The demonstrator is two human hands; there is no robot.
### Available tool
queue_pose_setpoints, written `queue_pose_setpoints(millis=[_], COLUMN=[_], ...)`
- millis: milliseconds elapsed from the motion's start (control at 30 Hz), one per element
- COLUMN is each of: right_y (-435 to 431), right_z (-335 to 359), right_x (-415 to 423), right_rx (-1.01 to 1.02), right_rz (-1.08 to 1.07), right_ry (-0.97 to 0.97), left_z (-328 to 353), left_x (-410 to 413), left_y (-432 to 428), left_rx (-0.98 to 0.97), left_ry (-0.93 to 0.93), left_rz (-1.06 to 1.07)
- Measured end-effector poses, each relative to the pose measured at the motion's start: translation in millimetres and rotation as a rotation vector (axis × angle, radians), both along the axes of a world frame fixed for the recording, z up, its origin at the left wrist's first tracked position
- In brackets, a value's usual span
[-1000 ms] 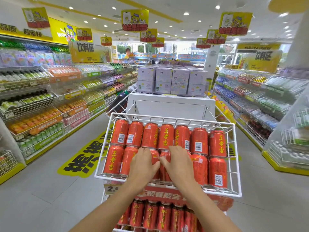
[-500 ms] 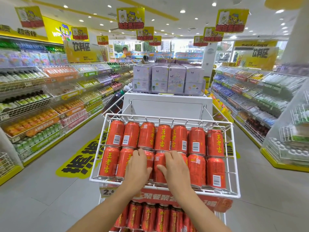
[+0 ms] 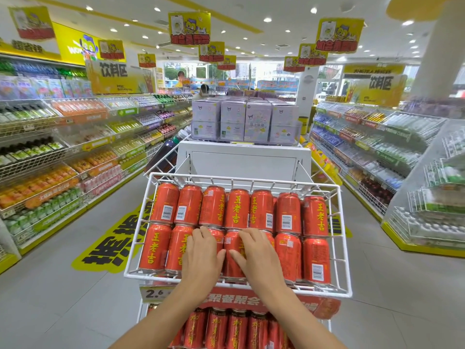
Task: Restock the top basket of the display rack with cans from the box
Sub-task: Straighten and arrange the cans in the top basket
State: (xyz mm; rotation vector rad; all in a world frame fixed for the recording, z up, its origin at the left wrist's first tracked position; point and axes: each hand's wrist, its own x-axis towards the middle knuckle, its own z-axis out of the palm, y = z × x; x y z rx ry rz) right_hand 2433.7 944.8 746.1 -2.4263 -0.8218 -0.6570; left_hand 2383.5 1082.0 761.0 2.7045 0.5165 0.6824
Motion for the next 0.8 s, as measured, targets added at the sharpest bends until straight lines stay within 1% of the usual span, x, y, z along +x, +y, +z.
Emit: queue_pose_setpoints(millis=[67,133,300,467,533,633,733,800], right_y=[-8,-18,-46,-72,-84,-96,-98,-97], right_z=[3,7,15,10,7,-2,-6,-5], right_x=[1,0,3,11,14,21,25,29], right_rx=[0.004,0.028,0.002,-0.008,0.023,0.058,0.123,0.159], right_rz=[0.025,0.013,-0.071,-0.173,-0.237,-0.322,-0.35,-0.348], right_ry=[-0.053,-0.089,-0.035,-0.017,0.016,0.125,0.247,0.286], left_z=[3,9,24,22,22,20,21,22], left_x=[1,3,8,11,12,17,18,19], left_y=[-1,-3,-22,-62,-75,-79,-81,-83], left_rx=[0.07,0.087,0.02,-0.066,-0.112,-0.108,-0.098,-0.102], left_ry=[-0.049,-0.096,-0.075,-0.002,0.011,0.051,0.123,0.133], left_rz=[0.004,-0.035,-0.189,-0.285,-0.287,-0.232,-0.205,-0.196])
